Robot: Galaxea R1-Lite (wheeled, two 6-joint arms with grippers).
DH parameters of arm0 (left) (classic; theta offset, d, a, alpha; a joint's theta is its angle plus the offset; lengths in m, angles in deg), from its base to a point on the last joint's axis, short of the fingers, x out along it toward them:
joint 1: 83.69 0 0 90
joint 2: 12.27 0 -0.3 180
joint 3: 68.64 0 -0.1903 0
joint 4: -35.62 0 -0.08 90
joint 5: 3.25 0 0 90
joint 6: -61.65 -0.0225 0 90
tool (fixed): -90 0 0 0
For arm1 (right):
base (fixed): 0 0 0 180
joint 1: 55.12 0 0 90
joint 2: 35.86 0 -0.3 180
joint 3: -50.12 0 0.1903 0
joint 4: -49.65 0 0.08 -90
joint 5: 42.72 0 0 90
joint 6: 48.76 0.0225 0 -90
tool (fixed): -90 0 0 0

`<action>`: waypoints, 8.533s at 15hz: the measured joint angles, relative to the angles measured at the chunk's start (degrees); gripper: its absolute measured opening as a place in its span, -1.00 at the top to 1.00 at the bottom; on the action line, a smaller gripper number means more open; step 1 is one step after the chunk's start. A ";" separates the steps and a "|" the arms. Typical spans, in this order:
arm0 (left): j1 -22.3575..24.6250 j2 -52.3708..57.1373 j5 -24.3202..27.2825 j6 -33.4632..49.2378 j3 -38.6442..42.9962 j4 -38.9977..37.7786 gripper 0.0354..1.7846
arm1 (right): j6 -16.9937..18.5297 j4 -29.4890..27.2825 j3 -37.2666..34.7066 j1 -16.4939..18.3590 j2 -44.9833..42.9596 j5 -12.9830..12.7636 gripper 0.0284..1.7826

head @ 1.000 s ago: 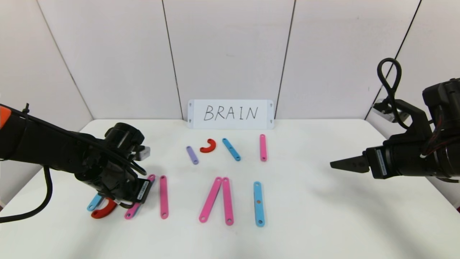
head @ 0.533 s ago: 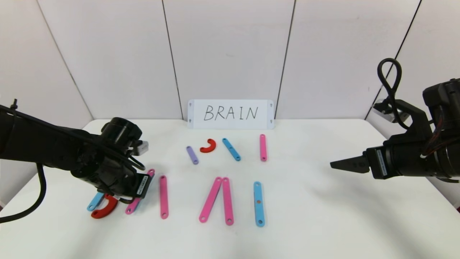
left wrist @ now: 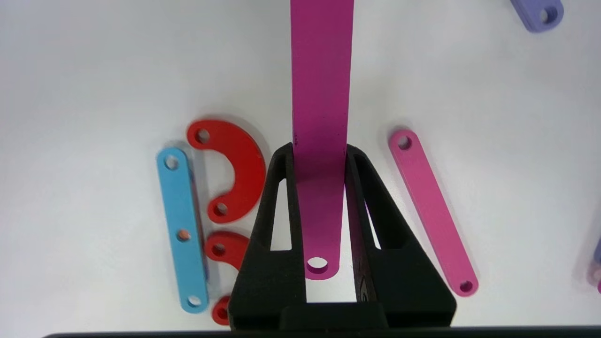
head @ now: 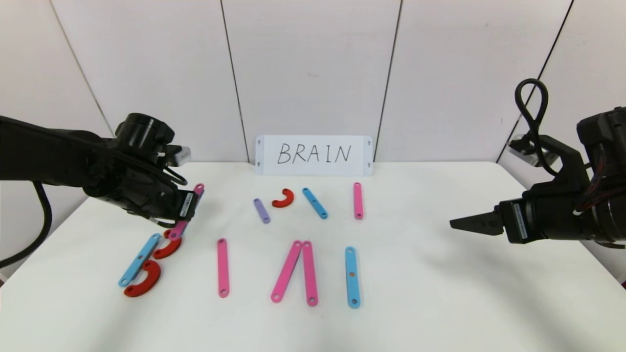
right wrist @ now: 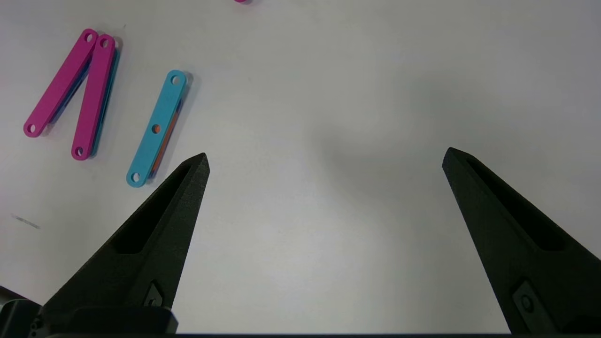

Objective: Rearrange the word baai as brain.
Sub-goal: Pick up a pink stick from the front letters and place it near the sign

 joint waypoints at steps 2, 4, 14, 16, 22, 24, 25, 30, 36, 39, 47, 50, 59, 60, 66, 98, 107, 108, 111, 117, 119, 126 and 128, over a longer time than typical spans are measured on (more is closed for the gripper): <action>1.45 -3.07 0.78 -1.46 -5.85 1.90 0.69 | 0.02 0.00 0.00 0.00 -0.01 -0.01 -0.95; 2.91 -7.29 1.60 -2.36 -13.12 4.13 0.69 | 0.02 0.05 0.00 0.00 -0.04 0.00 -0.95; 8.86 -25.53 6.39 -17.66 -36.67 18.76 0.69 | -0.12 0.00 -0.26 -0.04 0.16 0.02 -0.95; 8.83 -26.58 6.45 -17.97 -37.68 18.91 0.69 | -0.17 -0.04 -0.28 -0.17 0.29 0.00 -0.95; 8.83 -27.88 6.39 -17.99 -38.90 18.88 0.41 | -0.15 0.00 -0.69 -0.67 0.27 -0.11 -0.95; 8.83 -27.98 6.36 -17.99 -38.90 18.87 0.07 | -0.15 0.00 -0.69 -0.87 0.22 -0.17 -0.95; 8.83 -27.98 6.36 -17.99 -38.92 18.77 -0.15 | -0.15 0.00 -0.69 -0.98 0.21 -0.23 -0.95; 8.47 -25.31 6.31 -16.07 -39.08 19.43 -0.86 | -0.15 0.02 -0.69 -1.19 0.30 -0.28 -0.95; 3.99 -17.83 1.06 3.88 -35.43 23.02 -0.96 | 0.00 0.02 -0.69 -1.28 0.46 -0.34 -0.95; 0.18 -13.41 -2.30 13.99 -29.28 24.03 -0.96 | -0.06 0.00 -0.94 -1.41 0.49 -0.34 -0.95; -9.09 -5.22 -12.26 25.84 -8.46 17.09 -0.96 | 0.00 0.02 -1.29 -1.79 0.51 -0.44 -0.95; -9.92 -3.45 -11.41 25.98 -0.80 8.81 -0.96 | -0.09 0.05 -1.38 -1.83 0.51 -0.44 -0.95; -14.75 -0.39 -9.51 25.30 15.57 -11.69 -0.96 | -0.06 0.00 -1.49 -1.94 0.60 -0.41 -0.95; -14.95 -0.34 -9.50 25.41 16.31 -12.50 -0.96 | -0.06 0.02 -1.51 -1.91 0.60 -0.39 -0.95; -15.82 -0.34 -9.73 26.01 18.69 -13.09 -0.96 | -0.12 0.07 -1.66 -1.91 0.62 -0.34 -0.95; -16.24 -3.36 -7.18 12.70 -10.80 4.85 0.73 | 0.55 0.02 -1.68 -0.89 -0.06 0.38 -0.95; -17.48 -16.21 -1.26 7.35 -26.58 8.27 0.73 | 0.29 0.00 -2.07 -0.84 -0.11 0.52 -0.95; -17.68 -17.57 -1.23 7.55 -28.32 8.16 0.73 | 0.20 0.00 -2.10 -0.84 -0.06 0.52 -0.95; -18.42 -21.32 -1.23 8.70 -33.28 8.02 0.73 | 0.09 0.02 -2.12 -0.89 0.00 0.49 -0.95; -20.93 -27.49 -1.29 16.23 -38.46 4.35 0.73 | 0.11 0.02 -2.51 -0.89 -0.15 0.46 -0.95; -21.31 -29.11 -2.23 17.64 -38.71 1.38 0.73 | 0.11 0.02 -2.68 -0.91 -0.23 0.44 -0.95; -22.33 -33.06 -8.31 17.91 -38.86 -4.24 0.73 | 0.02 0.09 -3.15 -1.22 -0.28 0.44 -0.95; -22.38 -33.48 -8.31 18.08 -38.86 -4.52 0.73 | 0.02 0.09 -3.17 -1.24 -0.28 0.44 -0.95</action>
